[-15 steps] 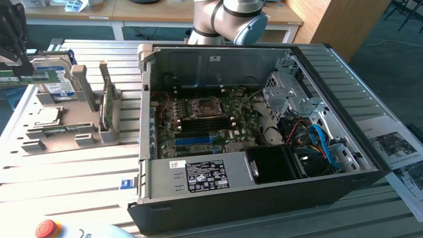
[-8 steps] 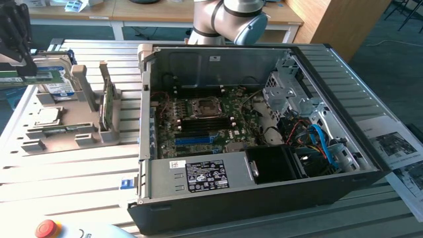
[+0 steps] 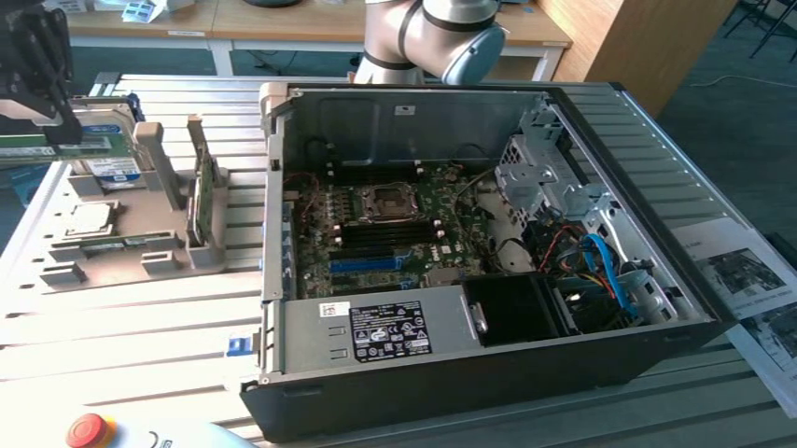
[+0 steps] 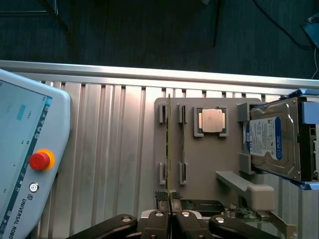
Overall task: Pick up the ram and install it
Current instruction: 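Pick up the ram and move it above insertion slot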
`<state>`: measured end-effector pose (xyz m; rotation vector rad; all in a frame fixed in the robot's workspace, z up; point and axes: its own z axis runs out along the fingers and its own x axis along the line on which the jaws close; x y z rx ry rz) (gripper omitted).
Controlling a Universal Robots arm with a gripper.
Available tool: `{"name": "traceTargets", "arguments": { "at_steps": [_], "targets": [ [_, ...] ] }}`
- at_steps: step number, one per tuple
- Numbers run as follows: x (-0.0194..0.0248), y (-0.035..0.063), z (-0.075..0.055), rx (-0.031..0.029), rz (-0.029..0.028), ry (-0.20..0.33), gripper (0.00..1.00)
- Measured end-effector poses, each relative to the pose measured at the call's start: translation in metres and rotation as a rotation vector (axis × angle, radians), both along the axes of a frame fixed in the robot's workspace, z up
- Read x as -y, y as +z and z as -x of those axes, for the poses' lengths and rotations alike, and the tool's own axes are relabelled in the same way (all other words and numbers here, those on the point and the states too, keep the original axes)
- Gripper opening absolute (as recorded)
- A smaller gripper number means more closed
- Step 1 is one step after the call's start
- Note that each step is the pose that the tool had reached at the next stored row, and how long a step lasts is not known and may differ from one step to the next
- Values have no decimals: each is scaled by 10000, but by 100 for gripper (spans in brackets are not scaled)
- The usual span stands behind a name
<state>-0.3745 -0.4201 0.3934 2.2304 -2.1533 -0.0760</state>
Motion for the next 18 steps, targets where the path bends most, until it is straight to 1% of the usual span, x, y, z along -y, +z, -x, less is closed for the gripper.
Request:
{"name": "traceTargets", "arguments": {
  "at_steps": [8, 18],
  "targets": [
    [20, 0, -121, -4, 0, 0, 12],
    [53, 0, -342, -22, 0, 0, 12]
  ]
}}
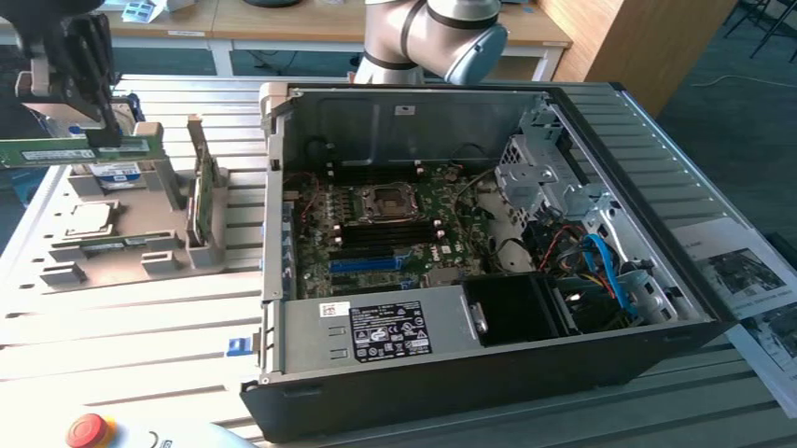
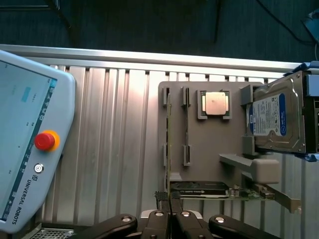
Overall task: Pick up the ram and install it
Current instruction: 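Pick up the ram and move it above insertion slot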
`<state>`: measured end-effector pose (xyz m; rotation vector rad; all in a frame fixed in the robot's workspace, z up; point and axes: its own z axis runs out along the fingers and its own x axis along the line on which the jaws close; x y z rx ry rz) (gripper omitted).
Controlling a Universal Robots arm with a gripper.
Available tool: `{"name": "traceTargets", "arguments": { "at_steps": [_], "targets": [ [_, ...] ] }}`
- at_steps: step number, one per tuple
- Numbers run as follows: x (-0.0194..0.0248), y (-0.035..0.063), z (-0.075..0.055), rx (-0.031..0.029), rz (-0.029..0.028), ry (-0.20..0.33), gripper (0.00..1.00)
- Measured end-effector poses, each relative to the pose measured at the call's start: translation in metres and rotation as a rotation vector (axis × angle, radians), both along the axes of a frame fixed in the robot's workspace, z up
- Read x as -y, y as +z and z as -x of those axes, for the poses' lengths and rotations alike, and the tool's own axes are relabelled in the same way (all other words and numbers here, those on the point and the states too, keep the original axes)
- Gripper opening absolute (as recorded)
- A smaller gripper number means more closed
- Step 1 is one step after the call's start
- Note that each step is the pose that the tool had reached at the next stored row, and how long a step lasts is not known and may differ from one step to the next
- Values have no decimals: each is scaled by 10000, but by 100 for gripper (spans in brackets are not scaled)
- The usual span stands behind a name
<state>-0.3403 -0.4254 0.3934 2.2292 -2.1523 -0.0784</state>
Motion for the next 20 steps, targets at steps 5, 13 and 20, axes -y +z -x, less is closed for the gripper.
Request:
{"name": "traceTargets", "arguments": {
  "at_steps": [5, 13, 20],
  "targets": [
    [13, 0, -110, -7, 0, 1, 12],
    [32, -1, -269, -12, -1, 0, 12],
    [32, 0, -281, -14, 0, 0, 12]
  ]
}}
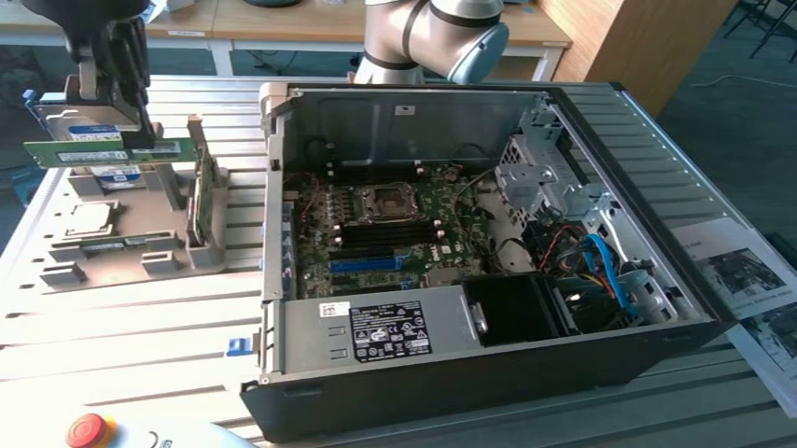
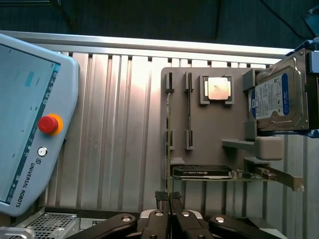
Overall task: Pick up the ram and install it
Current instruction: 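Pick up the ram and move it above insertion slot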
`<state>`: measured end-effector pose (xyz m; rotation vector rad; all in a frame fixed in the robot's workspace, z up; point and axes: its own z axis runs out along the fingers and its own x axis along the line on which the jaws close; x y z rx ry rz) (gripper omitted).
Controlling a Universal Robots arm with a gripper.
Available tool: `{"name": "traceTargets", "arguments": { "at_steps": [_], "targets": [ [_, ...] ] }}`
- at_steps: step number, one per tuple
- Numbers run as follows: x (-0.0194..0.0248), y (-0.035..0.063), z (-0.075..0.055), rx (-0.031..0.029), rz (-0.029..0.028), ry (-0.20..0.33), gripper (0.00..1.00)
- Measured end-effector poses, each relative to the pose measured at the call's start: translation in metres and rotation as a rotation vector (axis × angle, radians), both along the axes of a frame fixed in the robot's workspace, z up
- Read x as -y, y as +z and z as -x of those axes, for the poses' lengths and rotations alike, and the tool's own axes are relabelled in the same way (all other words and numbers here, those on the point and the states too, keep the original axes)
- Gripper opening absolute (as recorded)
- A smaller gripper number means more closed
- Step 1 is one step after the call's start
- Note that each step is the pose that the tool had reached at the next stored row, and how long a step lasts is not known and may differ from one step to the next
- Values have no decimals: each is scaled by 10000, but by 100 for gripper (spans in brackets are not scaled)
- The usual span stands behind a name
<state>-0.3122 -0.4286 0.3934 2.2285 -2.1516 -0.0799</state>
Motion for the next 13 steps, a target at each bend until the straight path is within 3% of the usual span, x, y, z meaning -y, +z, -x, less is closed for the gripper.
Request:
{"name": "traceTargets", "arguments": {
  "at_steps": [13],
  "targets": [
    [0, 44, -1, 1, -1, 1, 12]
  ]
}}
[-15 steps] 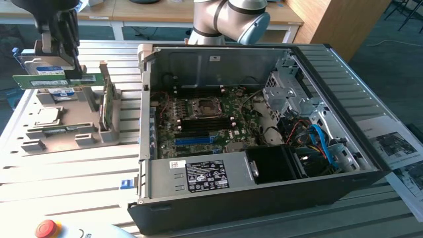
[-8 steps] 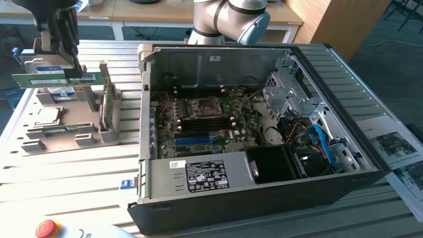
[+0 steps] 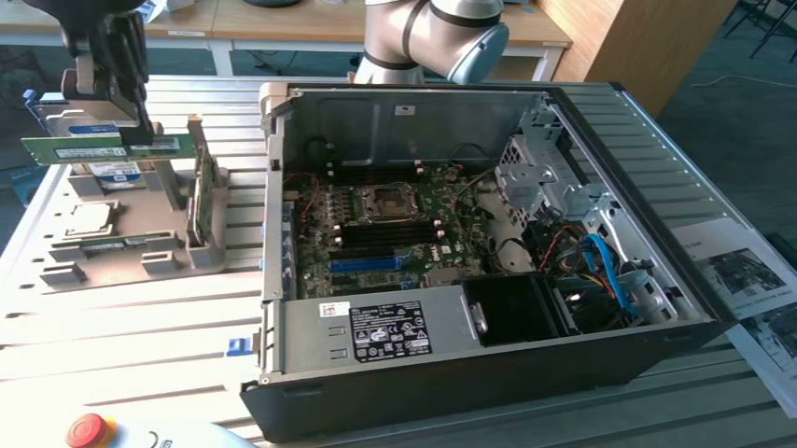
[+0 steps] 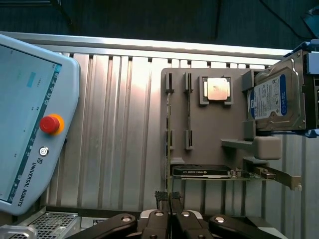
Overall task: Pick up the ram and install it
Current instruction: 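Pick up the ram and move it above insertion slot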
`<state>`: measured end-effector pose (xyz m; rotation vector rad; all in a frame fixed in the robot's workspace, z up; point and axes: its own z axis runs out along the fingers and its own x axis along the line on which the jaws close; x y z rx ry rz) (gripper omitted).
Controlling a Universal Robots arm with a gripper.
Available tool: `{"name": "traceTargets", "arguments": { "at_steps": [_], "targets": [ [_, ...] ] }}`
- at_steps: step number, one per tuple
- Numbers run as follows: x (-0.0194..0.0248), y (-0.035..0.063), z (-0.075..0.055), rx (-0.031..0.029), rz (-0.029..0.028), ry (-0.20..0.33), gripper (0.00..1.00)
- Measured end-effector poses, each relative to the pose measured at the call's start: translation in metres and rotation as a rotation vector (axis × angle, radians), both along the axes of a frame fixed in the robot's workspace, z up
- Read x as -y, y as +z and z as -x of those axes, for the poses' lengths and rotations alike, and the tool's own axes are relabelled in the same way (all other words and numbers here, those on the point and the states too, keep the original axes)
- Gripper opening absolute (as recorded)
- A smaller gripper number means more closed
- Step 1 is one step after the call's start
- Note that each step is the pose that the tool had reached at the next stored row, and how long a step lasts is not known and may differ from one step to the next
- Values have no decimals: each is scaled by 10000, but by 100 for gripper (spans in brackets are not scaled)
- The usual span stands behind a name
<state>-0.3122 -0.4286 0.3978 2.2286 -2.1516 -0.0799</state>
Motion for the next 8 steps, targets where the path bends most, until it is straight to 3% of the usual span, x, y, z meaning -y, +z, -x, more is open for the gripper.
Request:
{"name": "traceTargets", "arguments": {
  "at_steps": [8],
  "targets": [
    [12, 0, -101, 0, 1, 0, 12]
  ]
}}
